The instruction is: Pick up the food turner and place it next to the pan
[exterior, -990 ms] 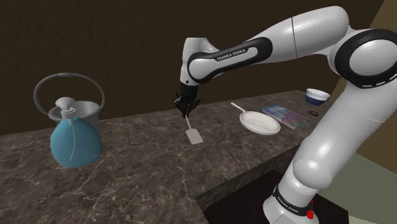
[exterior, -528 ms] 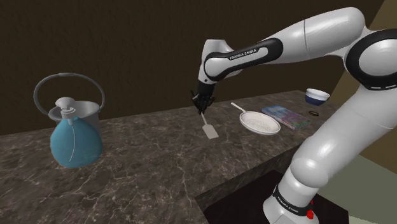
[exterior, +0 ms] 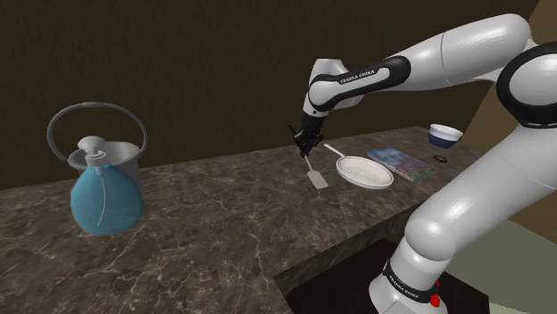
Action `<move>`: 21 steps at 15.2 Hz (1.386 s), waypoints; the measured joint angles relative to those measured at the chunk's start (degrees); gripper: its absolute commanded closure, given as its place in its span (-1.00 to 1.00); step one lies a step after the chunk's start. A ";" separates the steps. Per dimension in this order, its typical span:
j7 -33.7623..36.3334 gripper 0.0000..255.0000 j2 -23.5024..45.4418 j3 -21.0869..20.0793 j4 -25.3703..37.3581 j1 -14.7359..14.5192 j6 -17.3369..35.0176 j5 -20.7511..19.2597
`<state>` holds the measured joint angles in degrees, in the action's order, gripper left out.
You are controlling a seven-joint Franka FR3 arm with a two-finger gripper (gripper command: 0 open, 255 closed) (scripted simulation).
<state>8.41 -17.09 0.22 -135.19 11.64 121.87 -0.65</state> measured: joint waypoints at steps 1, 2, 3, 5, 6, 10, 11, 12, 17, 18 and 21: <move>-0.55 1.00 0.37 0.36 -0.18 0.22 0.55 -0.09; -0.73 1.00 0.64 0.48 -0.76 0.29 1.39 -0.11; -0.83 1.00 0.76 0.54 -1.25 0.33 1.98 -0.14; -0.99 1.00 1.47 0.65 -1.98 0.39 3.43 -0.16; -0.86 1.00 1.79 0.57 -2.71 0.34 4.47 -0.16; -0.86 1.00 3.28 0.60 -4.52 0.35 7.78 -0.18; -0.94 1.00 3.77 0.65 -4.85 0.39 8.60 -0.19; -0.93 1.00 4.24 0.66 -5.26 0.39 9.47 -0.19; -0.85 1.00 6.55 0.64 -7.14 0.37 13.66 -0.19; -0.91 1.00 7.06 0.68 -7.53 0.40 14.55 -0.20; -0.82 1.00 7.70 0.64 -7.88 0.37 15.57 -0.20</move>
<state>7.59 -9.39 0.86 -143.07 12.00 137.43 -0.85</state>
